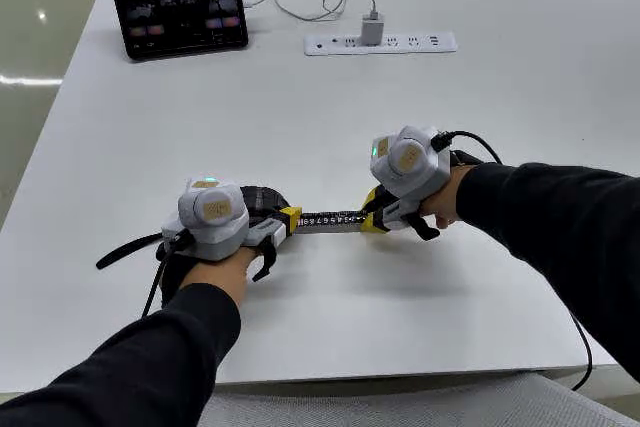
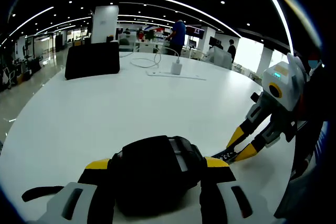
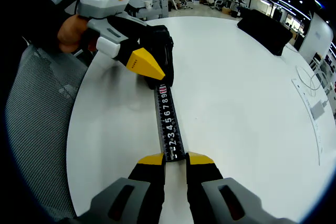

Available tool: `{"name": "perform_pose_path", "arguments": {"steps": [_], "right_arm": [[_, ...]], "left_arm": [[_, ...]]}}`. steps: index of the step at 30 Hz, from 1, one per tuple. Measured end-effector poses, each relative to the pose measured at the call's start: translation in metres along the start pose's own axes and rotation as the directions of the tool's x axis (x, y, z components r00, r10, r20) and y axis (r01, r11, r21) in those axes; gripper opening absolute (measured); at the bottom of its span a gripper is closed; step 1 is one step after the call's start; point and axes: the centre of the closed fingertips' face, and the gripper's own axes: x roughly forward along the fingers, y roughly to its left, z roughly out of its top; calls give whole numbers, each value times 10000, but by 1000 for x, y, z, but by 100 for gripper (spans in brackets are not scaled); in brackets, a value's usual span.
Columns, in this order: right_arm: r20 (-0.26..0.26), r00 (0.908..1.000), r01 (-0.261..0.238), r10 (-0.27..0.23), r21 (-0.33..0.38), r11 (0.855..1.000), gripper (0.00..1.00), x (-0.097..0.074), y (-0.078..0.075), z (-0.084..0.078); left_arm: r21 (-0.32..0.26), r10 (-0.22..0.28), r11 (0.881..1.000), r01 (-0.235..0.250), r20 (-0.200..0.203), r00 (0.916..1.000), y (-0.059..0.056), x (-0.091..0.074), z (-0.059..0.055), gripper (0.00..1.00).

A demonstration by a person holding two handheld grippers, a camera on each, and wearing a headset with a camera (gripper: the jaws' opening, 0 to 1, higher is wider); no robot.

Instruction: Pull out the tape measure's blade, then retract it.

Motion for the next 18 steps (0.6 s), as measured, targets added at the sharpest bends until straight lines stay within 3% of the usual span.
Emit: {"name": "perform_pose_path", "arguments": {"steps": [18], "right_arm": [[93, 9999, 52, -51, -176, 9998, 11, 7, 2, 10]], "left_arm": [[-87, -20, 10000, 20, -26, 10000, -1, 0, -1, 62]]}}
